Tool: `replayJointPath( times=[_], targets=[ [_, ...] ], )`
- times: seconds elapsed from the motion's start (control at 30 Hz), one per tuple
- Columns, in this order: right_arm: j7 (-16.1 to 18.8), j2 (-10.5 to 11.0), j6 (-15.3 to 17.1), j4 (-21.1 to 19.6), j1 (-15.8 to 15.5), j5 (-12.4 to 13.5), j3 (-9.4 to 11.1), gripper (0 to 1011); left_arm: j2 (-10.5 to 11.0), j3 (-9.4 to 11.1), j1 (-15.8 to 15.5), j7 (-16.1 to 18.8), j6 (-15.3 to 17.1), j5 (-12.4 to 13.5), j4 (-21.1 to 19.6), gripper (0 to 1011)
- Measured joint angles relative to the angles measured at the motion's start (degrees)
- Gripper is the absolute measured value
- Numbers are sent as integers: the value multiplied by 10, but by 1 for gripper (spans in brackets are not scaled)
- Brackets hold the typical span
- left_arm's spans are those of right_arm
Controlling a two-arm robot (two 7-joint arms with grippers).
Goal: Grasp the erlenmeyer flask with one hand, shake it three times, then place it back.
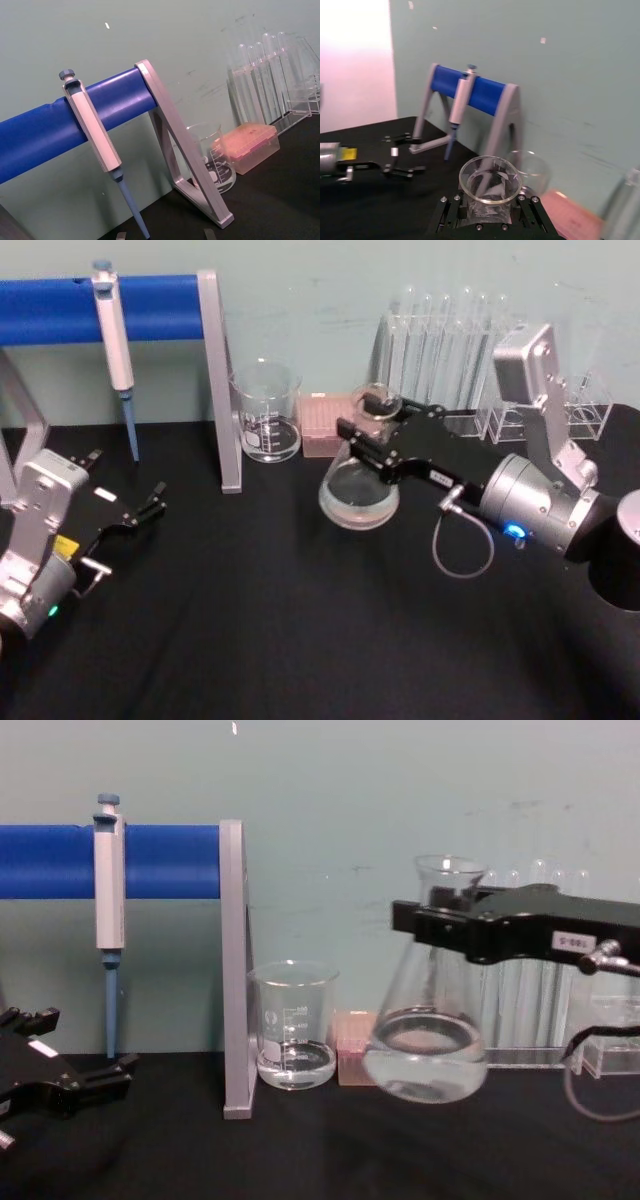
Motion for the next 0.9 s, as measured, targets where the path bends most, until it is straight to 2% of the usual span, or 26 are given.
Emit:
replayJointPath(
  times=[0.37, 0.9],
  targets=[
    [34, 1, 1, -13, 7, 16, -36, 453, 0, 0, 0, 0, 0, 0, 0, 1001],
    [79, 14, -2, -22, 21, 38, -87, 453, 0, 0, 0, 0, 0, 0, 0, 1001]
  ],
)
